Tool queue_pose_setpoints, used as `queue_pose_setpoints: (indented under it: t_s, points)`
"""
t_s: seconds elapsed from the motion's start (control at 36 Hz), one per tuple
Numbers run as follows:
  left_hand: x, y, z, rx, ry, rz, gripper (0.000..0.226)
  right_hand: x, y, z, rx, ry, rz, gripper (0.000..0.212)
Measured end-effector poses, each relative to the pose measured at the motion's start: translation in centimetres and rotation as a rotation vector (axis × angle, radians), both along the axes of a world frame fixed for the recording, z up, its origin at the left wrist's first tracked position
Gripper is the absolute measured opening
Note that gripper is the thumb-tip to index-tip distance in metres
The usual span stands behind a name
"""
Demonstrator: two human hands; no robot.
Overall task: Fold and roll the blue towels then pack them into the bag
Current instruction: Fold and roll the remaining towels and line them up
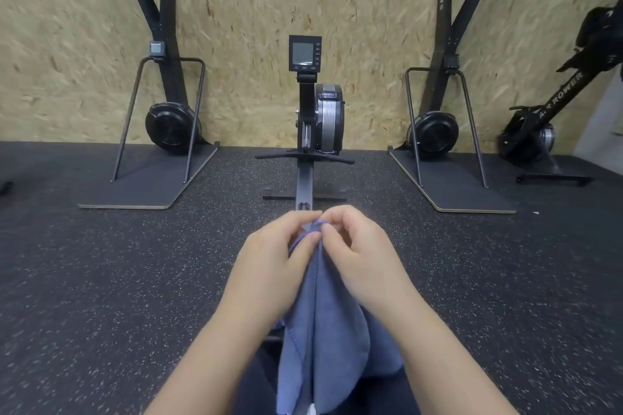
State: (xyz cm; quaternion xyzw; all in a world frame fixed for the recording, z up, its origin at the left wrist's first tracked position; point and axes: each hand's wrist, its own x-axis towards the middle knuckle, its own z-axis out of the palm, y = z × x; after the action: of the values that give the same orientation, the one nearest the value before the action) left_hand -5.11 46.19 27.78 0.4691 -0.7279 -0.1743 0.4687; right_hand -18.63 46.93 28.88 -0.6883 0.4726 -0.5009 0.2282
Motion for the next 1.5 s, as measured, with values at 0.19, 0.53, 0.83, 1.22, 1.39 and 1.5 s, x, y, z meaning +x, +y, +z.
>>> queue_pose_setpoints:
  t_s: [0.19, 0.53, 0.83, 1.22, 1.39, 1.5]
  points:
    - [0.5, 0.2, 0.5, -0.016, 0.02, 0.058, 0.015, -0.2, -0.1, -0.2, -0.013, -0.004, 0.0, 0.011]
    - [2.9, 0.0, 2.1, -0.081, 0.389, 0.096, 0.027, -2.5, -1.0, -2.1, 0.084, 0.119, -0.155, 0.011]
    - [4.0, -0.8, 1.2, -0.013, 0.422, 0.196, 0.02, -1.0, -0.8, -1.4, 0.103, -0.051, -0.158, 0.026]
    - [1.1, 0.4, 0.1, 0.188, 0.479, -0.063, 0.022, 1.6, -0.7, -0.4, 0.156, -0.235, -0.082, 0.013]
    - [1.2, 0.5, 0.1, 0.203, 0.438, -0.129, 0.03, 1.1, 0.2, -0.3, 0.125, -0.237, -0.065, 0.021]
    - [1.4, 0.8, 0.2, 0.264, 0.477, -0.277, 0.049, 0.8, 0.3, 0.0, 0.137, -0.332, -0.062, 0.014]
